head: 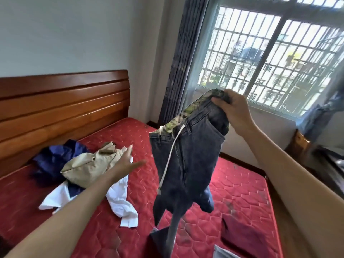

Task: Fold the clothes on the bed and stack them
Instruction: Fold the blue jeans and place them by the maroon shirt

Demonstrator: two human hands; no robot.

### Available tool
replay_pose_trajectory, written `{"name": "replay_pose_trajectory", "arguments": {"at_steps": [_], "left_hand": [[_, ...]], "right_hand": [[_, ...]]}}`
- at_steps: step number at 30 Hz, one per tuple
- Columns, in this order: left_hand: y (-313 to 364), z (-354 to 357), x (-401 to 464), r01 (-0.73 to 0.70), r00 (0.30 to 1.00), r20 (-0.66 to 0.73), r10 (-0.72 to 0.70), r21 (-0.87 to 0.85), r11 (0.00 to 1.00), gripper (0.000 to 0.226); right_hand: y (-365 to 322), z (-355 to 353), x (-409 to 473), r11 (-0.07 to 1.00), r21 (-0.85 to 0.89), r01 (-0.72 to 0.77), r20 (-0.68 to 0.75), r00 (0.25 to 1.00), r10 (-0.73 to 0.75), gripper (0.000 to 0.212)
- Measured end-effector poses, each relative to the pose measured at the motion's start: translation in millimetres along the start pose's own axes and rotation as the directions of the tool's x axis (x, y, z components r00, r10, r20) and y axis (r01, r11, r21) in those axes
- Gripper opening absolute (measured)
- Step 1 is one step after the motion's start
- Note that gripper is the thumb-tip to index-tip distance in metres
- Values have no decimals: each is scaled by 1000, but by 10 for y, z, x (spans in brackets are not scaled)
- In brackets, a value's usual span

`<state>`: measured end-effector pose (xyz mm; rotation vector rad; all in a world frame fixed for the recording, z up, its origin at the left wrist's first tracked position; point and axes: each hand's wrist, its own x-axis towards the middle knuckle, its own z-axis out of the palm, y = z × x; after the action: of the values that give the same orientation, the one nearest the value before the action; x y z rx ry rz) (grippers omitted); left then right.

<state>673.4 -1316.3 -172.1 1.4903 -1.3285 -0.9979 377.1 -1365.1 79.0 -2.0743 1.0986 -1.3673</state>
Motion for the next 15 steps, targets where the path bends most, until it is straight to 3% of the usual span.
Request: {"name": "replay_pose_trajectory", "arguments": {"at_steps": [7,12,15], "left_hand": [[369,520,585,59,981,193,-20,-201,978,147],[313,707,807,159,930,368,14,-437,885,112],[157,784,834,185,876,479,62,-451,873,88]], "right_hand": [[-85,-296,-31,995,61,-78,4,997,78,10],[65,-573,-199,979,135,-150,-69,985,161,13],[252,-783,-359,959,187,-212,-165,956,243,10]]}}
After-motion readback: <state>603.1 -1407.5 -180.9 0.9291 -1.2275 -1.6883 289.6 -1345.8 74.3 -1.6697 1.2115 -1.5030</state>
